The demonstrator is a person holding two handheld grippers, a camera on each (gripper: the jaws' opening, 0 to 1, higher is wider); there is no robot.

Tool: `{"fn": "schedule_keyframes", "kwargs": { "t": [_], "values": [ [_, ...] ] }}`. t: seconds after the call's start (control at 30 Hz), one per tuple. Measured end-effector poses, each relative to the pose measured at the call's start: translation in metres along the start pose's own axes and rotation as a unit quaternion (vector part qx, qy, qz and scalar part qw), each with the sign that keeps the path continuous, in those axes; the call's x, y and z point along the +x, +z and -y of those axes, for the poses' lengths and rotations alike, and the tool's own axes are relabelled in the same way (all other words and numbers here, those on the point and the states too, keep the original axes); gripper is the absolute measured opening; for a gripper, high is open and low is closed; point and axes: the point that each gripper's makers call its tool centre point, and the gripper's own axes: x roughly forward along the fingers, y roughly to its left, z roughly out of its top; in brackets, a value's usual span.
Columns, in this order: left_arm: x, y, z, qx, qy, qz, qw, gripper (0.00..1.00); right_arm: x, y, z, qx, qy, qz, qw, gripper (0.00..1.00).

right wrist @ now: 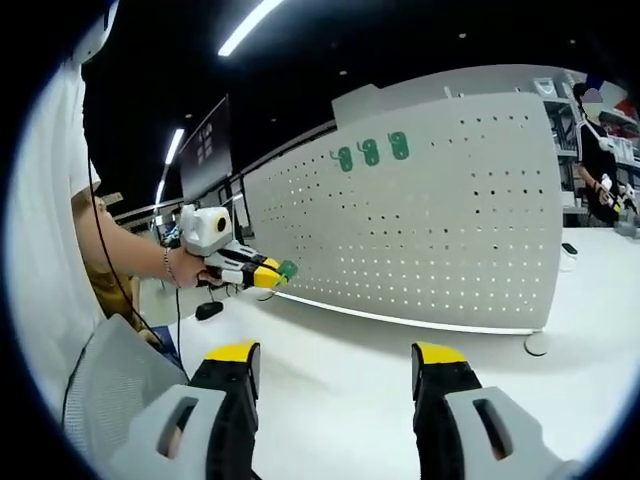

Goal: Insert the hook assembly into the mounting plate slot until the hook locks in place.

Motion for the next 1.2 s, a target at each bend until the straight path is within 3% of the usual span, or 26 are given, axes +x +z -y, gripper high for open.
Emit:
{"fn": "schedule_keyframes", "kwargs": {
  "t": [0.37, 0.43, 1.2],
  "values": [
    [-0.022, 0.007, 0.001, -0.034, 0.04, 0.038, 0.9979, 0.03, 0.003, 0.005, -0.004, 0.003, 0.006, 0.008, 0.9999, 0.59],
    [-0.025, 0.007, 0.004, -0.024, 0.046, 0.038, 0.9979, 0.03, 0.003, 0.004, -0.004, 0.006, 0.007, 0.009, 0.9999, 0.59],
    [-0.059, 0.018, 0.012, -0.063, 0.098, 0.084, 0.9897, 0.03, 0.001, 0.008, -0.009, 0.005, 0.013, 0.014, 0.9998, 0.59]
  ]
}}
